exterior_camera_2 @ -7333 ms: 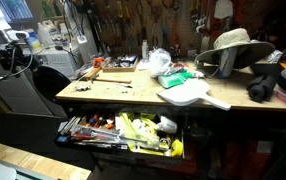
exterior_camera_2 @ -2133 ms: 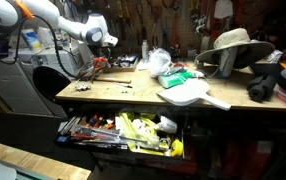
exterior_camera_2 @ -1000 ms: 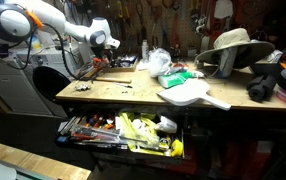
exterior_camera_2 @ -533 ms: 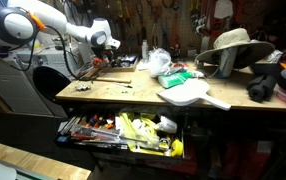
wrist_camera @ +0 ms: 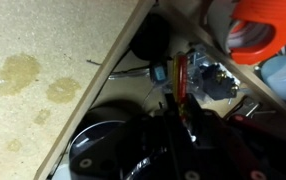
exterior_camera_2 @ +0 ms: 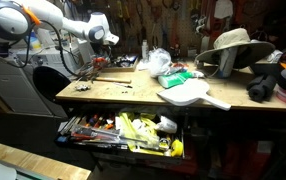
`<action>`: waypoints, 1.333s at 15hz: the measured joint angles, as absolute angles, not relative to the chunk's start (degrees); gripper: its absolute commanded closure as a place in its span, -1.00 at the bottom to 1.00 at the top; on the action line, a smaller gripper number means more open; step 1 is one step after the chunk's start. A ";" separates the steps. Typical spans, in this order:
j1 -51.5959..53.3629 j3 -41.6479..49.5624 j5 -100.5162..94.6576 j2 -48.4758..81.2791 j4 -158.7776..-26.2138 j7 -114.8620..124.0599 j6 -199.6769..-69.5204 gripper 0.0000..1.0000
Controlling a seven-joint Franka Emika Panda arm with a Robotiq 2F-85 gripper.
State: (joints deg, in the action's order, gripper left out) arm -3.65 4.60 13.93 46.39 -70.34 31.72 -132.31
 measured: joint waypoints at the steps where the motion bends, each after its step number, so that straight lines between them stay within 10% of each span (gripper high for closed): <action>1: -3.59 5.01 13.93 44.95 -71.49 33.39 -132.30 0.93; 20: -13.30 10.67 25.87 28.80 -88.72 46.31 -112.56 0.93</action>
